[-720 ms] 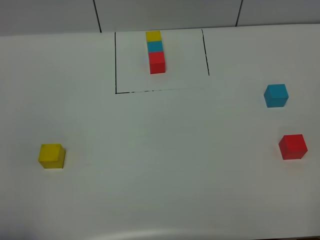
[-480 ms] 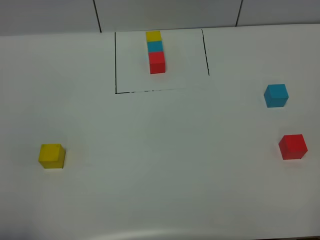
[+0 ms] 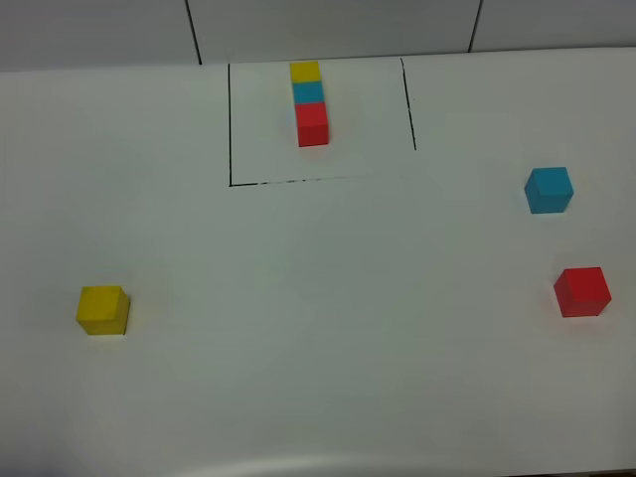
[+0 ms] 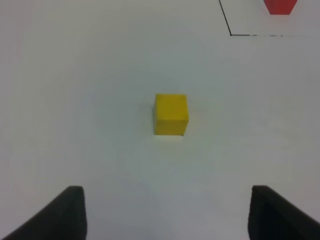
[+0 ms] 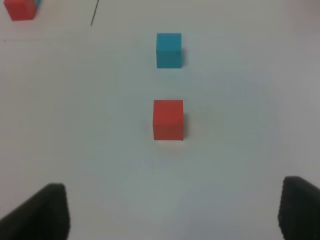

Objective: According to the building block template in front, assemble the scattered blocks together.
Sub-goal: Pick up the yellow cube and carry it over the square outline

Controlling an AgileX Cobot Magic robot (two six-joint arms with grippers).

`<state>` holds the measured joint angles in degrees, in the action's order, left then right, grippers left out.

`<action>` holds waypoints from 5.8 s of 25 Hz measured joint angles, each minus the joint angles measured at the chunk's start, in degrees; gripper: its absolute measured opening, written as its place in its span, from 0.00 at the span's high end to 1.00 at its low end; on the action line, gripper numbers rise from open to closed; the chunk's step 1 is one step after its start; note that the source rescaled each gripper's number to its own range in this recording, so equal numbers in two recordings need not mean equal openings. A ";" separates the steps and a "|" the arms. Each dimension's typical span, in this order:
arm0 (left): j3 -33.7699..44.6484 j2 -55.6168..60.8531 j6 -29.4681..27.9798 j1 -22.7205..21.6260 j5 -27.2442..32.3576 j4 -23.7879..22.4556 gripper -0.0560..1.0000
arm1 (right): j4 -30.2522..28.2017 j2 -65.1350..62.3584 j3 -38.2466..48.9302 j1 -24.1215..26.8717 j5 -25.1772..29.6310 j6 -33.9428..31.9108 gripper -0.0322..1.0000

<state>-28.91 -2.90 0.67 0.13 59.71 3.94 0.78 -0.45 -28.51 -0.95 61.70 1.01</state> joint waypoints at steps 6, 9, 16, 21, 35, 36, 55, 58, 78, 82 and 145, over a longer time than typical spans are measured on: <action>0.00 0.00 0.00 0.00 0.00 0.00 0.52 | 0.00 0.00 0.00 0.00 0.00 0.00 0.25; 0.00 0.00 0.00 0.00 0.00 0.00 0.52 | 0.00 0.00 0.00 0.00 0.00 0.00 0.25; 0.00 0.00 0.00 0.00 0.00 0.00 0.52 | 0.00 0.00 0.00 0.00 0.00 -0.06 0.25; 0.00 0.00 0.00 0.00 0.00 0.00 0.52 | 0.00 0.00 0.00 0.00 0.00 -0.06 0.25; -1.80 -3.41 0.00 0.00 -2.97 -1.72 0.00 | 0.96 0.00 0.00 0.00 0.00 -0.01 0.25; -2.09 -4.47 0.00 0.00 -3.48 -1.72 0.00 | 0.96 0.00 0.00 0.00 0.00 -0.01 0.25; -12.86 -45.14 0.01 0.00 -10.77 -0.77 0.00 | 1.09 0.00 0.00 0.00 0.00 -0.01 0.25; -13.84 -52.27 0.01 0.00 -11.12 -0.64 0.01 | 1.09 0.00 0.00 0.00 0.00 -0.01 0.25; -16.56 -78.33 -6.91 5.13 -17.44 -5.50 0.06 | 1.14 0.00 0.00 0.00 0.00 -0.01 0.25; -16.81 -81.74 -7.81 5.48 -19.43 -5.67 0.06 | 1.14 0.00 0.00 0.00 0.00 -0.01 0.25; -24.63 -102.83 -10.52 10.56 -25.19 -4.39 0.68 | 1.14 0.00 0.00 0.00 0.00 -0.12 0.25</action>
<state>-53.54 -105.74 -9.85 10.69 34.52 -0.45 1.92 -0.45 -28.51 -0.95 61.70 0.89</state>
